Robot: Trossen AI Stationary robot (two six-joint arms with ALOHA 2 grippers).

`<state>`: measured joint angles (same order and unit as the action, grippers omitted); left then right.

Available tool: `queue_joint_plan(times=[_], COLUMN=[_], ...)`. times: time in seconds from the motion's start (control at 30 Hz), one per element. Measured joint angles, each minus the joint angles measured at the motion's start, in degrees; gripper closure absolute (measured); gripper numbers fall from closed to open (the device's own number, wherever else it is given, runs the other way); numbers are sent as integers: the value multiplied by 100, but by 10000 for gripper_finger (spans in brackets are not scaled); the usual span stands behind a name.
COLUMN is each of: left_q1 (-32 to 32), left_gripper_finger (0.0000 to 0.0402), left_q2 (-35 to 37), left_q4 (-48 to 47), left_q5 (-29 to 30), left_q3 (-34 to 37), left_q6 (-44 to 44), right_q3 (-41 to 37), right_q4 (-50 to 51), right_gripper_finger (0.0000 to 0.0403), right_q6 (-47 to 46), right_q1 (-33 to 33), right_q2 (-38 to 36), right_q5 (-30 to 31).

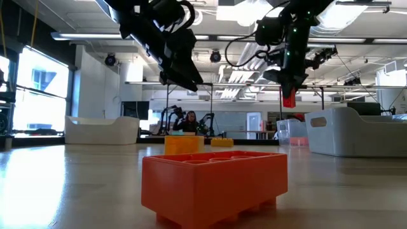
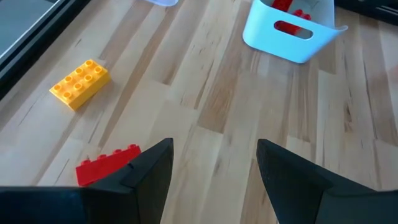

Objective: Sort & place blocks by color
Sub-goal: Put the orange game piece into the transparent bin

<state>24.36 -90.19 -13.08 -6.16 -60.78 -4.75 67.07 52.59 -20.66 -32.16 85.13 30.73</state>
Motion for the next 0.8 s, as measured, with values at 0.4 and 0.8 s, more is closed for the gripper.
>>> queue_joint_plan(times=[0.4,0.8], left_q1=[-7,-9], left_gripper_finger=[184,184], left_q2=[0,0], left_q4=[-276,-305], left_q5=[-2,232], left_q3=[5,5], left_q6=[-65,668], right_q3=[-388,-717], right_q4=[20,-98], right_gripper_finger=[323,314], right_q6=[273,459], right_q1=[-1254,-1896], right_q2=[5,10], right_q5=[-1228,-1430])
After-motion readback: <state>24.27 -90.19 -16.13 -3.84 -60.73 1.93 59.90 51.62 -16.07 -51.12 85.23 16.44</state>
